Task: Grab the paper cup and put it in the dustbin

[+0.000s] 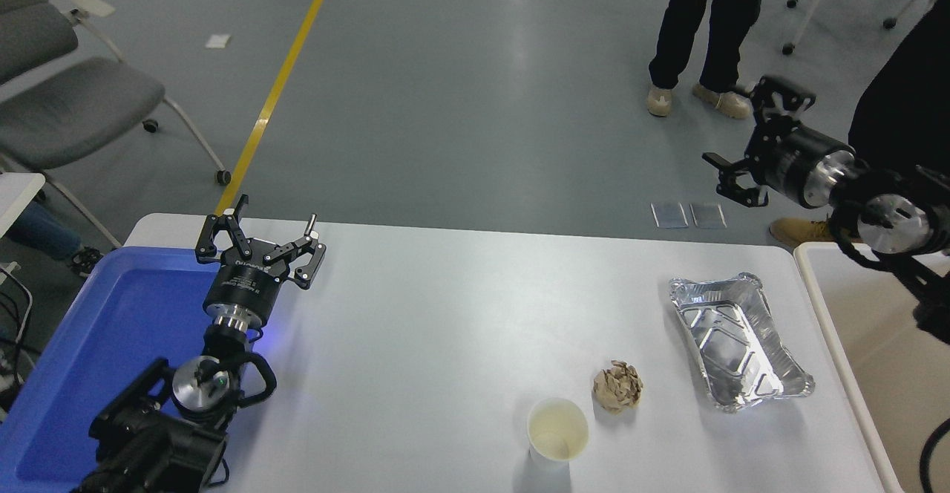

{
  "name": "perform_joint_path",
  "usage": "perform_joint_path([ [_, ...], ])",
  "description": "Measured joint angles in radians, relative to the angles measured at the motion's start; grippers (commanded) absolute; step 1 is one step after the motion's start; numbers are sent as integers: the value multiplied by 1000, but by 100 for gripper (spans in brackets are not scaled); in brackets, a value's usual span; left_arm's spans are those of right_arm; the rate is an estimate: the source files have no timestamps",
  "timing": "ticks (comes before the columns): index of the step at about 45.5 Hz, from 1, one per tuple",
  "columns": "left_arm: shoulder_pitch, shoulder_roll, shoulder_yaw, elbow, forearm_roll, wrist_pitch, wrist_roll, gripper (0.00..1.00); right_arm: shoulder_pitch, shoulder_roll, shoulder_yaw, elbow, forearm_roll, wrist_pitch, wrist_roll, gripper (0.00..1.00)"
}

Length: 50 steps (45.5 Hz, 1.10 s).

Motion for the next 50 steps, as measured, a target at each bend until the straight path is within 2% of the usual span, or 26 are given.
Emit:
perform_joint_path([
  [11,0,0,0,0,0,0,0,99,283,-153,-336,178,-46,-19,-23,100],
  [25,0,0,0,0,0,0,0,99,740,-207,-780,358,-108,1,-67,100],
  [34,0,0,0,0,0,0,0,99,1030,-150,-1124,485,-156,59,-62,100],
  [44,0,0,1,0,0,0,0,99,1254,-7,-1441,630,-170,117,-1,100],
  [50,0,0,1,0,-1,0,0,99,1343,90,-1539,703,-173,159,21,100],
])
